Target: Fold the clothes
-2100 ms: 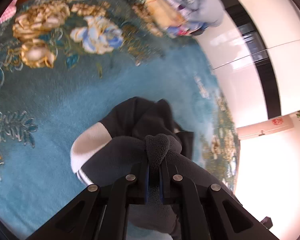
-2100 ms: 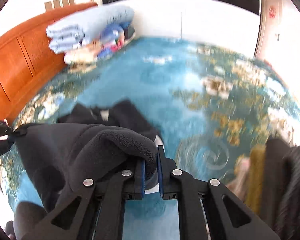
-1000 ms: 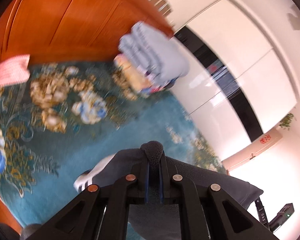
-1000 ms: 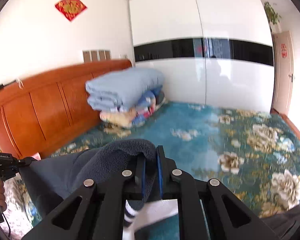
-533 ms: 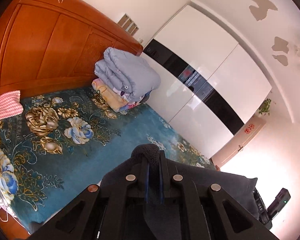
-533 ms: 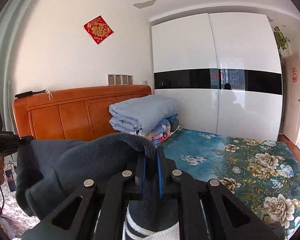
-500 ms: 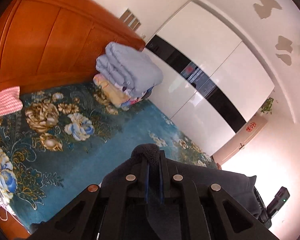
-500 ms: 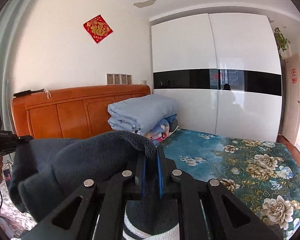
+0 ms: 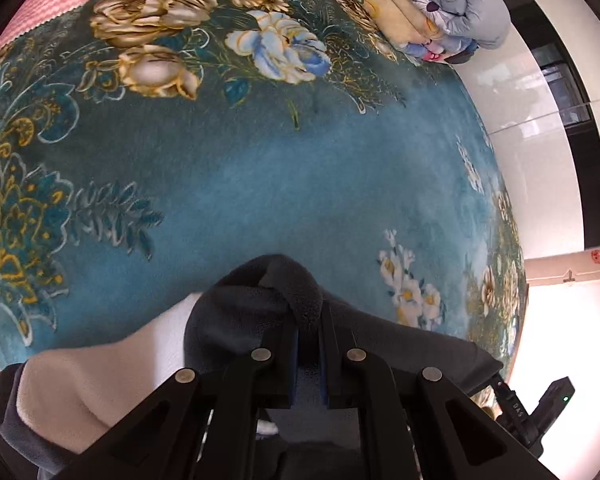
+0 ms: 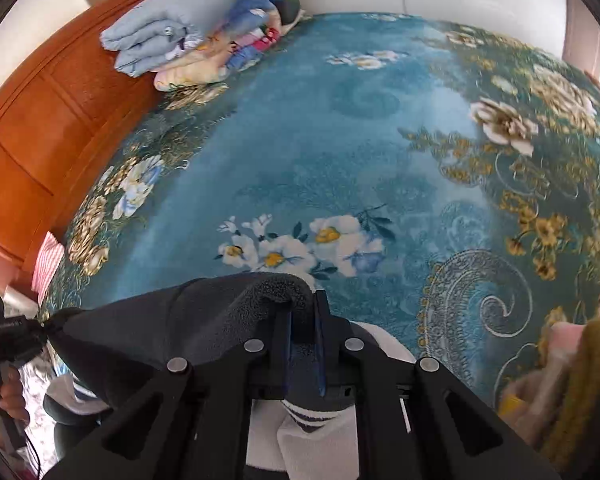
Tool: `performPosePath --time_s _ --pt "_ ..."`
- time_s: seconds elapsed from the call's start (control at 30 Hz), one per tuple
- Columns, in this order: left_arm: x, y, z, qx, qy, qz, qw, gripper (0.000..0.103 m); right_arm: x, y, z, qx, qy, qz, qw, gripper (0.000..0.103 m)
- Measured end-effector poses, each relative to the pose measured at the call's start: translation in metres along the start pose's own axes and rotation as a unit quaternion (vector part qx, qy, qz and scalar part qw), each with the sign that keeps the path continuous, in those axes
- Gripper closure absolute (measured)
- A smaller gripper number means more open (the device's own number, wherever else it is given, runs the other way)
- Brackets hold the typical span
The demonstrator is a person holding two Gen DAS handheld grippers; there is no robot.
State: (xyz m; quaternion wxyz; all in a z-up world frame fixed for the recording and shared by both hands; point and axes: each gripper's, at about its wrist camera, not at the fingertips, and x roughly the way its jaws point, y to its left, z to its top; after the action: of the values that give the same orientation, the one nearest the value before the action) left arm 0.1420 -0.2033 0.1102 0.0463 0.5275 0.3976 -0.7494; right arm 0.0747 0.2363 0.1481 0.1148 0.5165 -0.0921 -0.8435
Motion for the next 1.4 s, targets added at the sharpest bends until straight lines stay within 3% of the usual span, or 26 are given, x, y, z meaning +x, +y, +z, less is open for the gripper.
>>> performPosePath --time_s 0.13,0.27,0.37,0.47,0.53,0.6,0.67,0.73,0.77,0.87,0.93,1.1,1.2,1.3,1.33,1.37,1.4 --pt "-0.009 -0.035 0.036 0.020 -0.028 -0.017 0.9993 0.095 0.003 0.000 0.037 0.010 -0.018 -0.004 1.000 0.093" --pt "0.024 -0.053 0.051 0.053 0.003 0.023 0.9983 0.095 0.029 -0.002 0.054 0.022 0.005 -0.027 0.999 0.093" --pt "0.045 -0.041 0.050 0.032 0.024 0.032 0.9987 0.094 0.053 -0.006 0.056 0.032 0.028 -0.039 0.998 0.093" --pt "0.052 -0.019 0.053 -0.007 0.034 0.005 0.9994 0.091 0.069 -0.008 0.047 0.034 0.042 -0.043 0.998 0.092" --pt "0.048 -0.007 0.054 -0.031 0.046 -0.013 0.9983 0.076 0.070 -0.008 0.045 0.026 0.042 -0.042 0.998 0.092" --pt "0.035 -0.001 0.056 -0.041 0.042 -0.023 0.9980 0.065 0.066 -0.006 0.044 0.015 0.037 -0.042 0.998 0.088" --pt "0.012 0.005 0.049 -0.026 0.025 -0.038 0.9986 0.058 0.054 0.000 0.044 0.000 0.025 -0.047 0.999 0.068" --pt "-0.010 0.011 0.037 -0.005 0.008 -0.047 0.9989 0.048 0.034 0.006 0.038 -0.016 0.001 -0.041 0.999 0.055" --pt "-0.021 0.017 0.030 0.011 -0.003 -0.041 0.9991 0.046 0.023 0.009 0.034 -0.024 -0.013 -0.037 0.999 0.054" --pt "-0.043 0.035 0.003 0.054 -0.027 0.007 0.9981 0.043 -0.011 0.019 0.022 -0.048 -0.054 -0.025 0.997 0.053" --pt "-0.046 0.046 -0.012 0.066 -0.027 0.033 0.9969 0.043 -0.021 0.027 0.008 -0.055 -0.056 0.007 0.997 0.053" --pt "-0.039 0.056 -0.040 0.108 -0.025 0.082 0.9904 0.042 0.027 0.044 -0.023 -0.022 0.030 0.102 0.994 0.054" --pt "-0.034 0.059 -0.055 0.137 -0.025 0.111 0.9840 0.042 0.058 0.047 -0.026 0.017 0.051 0.116 0.992 0.054" --pt "-0.029 0.057 -0.064 0.160 -0.028 0.119 0.9795 0.041 0.085 0.049 -0.025 0.033 0.072 0.083 0.993 0.055" --pt "-0.027 0.057 -0.063 0.164 -0.027 0.118 0.9790 0.041 0.093 0.048 -0.024 0.037 0.079 0.075 0.993 0.059" --pt "-0.024 0.057 -0.062 0.167 -0.025 0.118 0.9786 0.041 0.100 0.048 -0.023 0.041 0.086 0.072 0.993 0.076" --pt "-0.020 0.057 -0.060 0.168 -0.022 0.118 0.9785 0.041 0.106 0.048 -0.021 0.044 0.093 0.068 0.992 0.086"
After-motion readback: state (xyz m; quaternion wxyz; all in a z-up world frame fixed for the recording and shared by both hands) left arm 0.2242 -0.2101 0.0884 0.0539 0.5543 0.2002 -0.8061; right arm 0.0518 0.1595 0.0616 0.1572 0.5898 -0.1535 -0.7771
